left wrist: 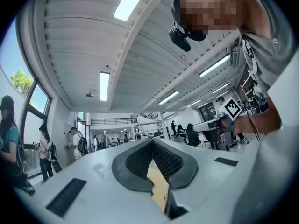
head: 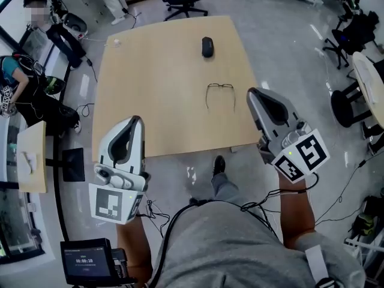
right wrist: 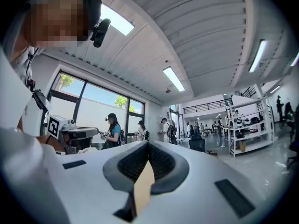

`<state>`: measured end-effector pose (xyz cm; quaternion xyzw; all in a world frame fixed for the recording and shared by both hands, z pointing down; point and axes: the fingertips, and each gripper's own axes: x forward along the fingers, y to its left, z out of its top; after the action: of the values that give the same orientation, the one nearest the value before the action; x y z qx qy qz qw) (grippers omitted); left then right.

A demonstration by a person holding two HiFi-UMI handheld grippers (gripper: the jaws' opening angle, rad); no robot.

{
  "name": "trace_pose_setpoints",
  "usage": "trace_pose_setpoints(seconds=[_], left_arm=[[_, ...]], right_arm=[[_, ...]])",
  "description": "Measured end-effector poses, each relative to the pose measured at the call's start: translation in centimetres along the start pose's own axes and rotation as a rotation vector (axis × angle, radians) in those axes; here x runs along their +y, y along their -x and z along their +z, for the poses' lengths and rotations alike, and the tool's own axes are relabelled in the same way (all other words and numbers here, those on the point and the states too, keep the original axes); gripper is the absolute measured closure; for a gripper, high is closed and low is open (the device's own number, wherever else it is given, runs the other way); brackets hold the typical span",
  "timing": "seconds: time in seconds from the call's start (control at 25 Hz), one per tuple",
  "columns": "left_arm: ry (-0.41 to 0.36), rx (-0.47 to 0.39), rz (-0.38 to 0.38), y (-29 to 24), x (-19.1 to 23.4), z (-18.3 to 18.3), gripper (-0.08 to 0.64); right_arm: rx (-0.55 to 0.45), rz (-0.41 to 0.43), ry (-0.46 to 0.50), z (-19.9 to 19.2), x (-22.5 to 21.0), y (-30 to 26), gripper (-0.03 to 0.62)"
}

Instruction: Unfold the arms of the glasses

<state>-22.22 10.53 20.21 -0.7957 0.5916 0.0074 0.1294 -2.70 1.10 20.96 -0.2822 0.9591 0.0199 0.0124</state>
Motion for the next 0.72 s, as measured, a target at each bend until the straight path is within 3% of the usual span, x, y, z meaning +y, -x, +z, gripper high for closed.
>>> trace_pose_setpoints(seconds=[0.28, 0.72], left_arm=[[0.031, -0.036, -0.002, 8.2, -1.4, 2.3, 0.554], [0.031, -0.042, 0.008, 10.5, -8.0, 5.2, 0.554]], right_arm=[[-0.003, -0.027, 0.008, 1.9, 8.4, 6.0, 0.584], [-0.009, -0.042, 0.049, 4.8, 9.8, 15.1, 0.584]])
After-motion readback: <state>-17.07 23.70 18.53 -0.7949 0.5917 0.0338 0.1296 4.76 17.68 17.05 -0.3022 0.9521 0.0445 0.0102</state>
